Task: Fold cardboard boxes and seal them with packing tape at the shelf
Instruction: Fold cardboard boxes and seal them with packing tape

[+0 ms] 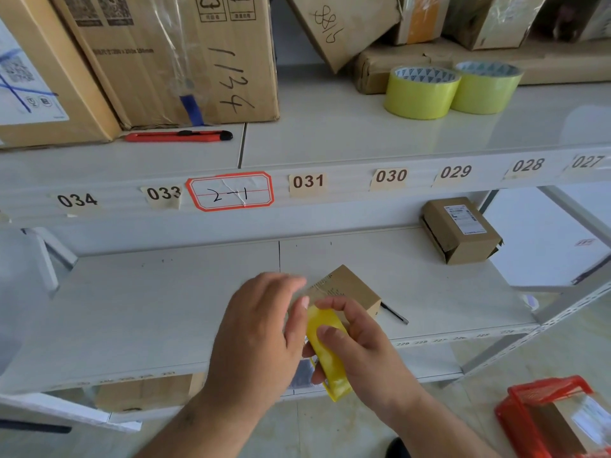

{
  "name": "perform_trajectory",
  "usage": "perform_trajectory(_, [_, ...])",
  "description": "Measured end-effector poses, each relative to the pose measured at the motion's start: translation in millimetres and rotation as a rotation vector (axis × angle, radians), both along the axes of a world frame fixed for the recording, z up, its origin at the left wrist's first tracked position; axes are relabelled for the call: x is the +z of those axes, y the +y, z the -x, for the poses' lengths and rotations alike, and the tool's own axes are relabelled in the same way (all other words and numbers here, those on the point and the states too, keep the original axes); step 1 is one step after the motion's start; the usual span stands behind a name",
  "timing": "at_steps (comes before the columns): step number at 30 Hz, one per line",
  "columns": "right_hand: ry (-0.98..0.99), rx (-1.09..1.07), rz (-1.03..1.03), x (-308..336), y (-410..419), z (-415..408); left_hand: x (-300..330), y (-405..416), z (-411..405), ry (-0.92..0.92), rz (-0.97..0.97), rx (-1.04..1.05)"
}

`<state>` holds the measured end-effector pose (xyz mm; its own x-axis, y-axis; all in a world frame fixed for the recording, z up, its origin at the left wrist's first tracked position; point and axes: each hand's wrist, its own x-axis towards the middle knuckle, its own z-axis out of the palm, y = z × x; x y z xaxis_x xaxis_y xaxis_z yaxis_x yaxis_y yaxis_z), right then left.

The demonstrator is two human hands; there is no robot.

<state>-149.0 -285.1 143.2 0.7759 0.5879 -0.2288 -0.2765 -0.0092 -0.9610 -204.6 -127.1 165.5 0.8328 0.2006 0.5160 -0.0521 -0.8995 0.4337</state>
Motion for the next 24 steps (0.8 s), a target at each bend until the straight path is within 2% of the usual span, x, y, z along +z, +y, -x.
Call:
perform_trajectory(2, [-0.017,0.004,-0.012,1.2,-0.4,-0.7,-6.9,-1.0,3.7,-0.024,-0.065,-0.063])
perform_trajectory(4, [-0.022,0.018,-0.019,2.5,-1.0,-0.2,-13.2,0.8,2.7,0.039,-0.072,-0.071])
perform_trajectory(9, [-0.030,0.041,-0.013,3.1,0.6,0.3,-8.1,5.6,-5.0,0.158,0.041,0.003])
perform_trajectory(17, [-0.029,0.059,-0.027,2.0,2.9,1.1,-3.0,5.0,-8.8,0.281,0.167,0.003])
perform_trajectory(18, [-0.024,0.059,-0.027,1.2,2.5,0.7,-3.1,5.0,-9.2,0.299,0.230,0.001])
perform_trajectory(22, [-0.006,0.068,-0.020,-1.3,2.0,-1.8,2.6,9.5,-19.5,0.376,0.681,0.042])
perform_trajectory(24, [0.008,0.071,-0.017,-4.6,1.5,-2.1,3.8,14.4,-24.1,0.403,0.747,0.045])
